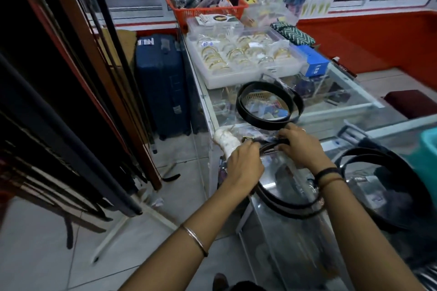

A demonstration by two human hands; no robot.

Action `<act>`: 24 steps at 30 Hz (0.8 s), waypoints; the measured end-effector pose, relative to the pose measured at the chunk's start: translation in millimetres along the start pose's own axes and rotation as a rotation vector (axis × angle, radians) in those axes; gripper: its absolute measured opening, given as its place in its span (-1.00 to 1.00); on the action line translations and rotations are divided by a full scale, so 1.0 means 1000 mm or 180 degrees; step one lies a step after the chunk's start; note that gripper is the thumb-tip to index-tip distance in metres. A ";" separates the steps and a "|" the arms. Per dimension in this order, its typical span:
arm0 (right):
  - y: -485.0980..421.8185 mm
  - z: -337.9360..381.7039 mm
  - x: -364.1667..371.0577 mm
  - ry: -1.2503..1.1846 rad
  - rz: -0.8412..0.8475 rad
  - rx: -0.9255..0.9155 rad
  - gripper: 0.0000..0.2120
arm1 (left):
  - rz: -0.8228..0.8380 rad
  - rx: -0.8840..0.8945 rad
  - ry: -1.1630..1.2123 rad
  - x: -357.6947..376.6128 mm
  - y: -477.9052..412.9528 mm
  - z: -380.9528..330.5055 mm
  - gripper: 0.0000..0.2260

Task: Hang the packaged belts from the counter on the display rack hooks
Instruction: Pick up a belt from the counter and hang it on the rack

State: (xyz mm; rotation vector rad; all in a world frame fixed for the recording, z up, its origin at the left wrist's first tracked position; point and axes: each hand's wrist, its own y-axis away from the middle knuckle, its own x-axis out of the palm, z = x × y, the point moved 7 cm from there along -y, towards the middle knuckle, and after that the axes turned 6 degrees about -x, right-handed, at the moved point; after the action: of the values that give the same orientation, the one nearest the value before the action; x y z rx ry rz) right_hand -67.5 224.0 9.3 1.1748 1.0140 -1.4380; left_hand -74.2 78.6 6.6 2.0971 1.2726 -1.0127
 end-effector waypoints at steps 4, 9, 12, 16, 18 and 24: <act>0.005 0.029 -0.009 -0.0098 -0.0106 -0.0281 -0.71 | -0.0353 0.0125 -0.0116 -0.034 0.012 0.018 -0.62; 0.005 0.103 -0.021 -0.1178 -0.0134 -0.0849 -0.75 | -0.1010 0.0069 -0.0080 -0.095 0.036 0.061 -0.63; 0.003 0.148 -0.028 -0.2309 -0.0363 -0.0927 -0.82 | -0.1395 -0.0079 -0.0054 -0.133 0.052 0.088 -0.65; 0.002 0.220 -0.049 -0.3387 -0.0877 -0.1169 -0.92 | -0.1777 0.0034 0.0161 -0.186 0.077 0.112 -0.74; 0.005 0.260 -0.056 -0.3808 -0.0971 -0.1343 -0.99 | -0.1939 0.0102 0.0535 -0.213 0.088 0.122 -0.77; 0.019 0.372 -0.087 -0.4150 -0.1203 -0.1901 -0.92 | -0.2618 -0.0082 0.2191 -0.302 0.129 0.150 -0.89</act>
State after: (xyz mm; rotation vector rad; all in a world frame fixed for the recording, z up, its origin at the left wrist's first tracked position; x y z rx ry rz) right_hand -105.0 -124.7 162.2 -0.4567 0.5951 -1.5854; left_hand -99.2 -248.0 158.3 1.9728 2.5987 -0.5160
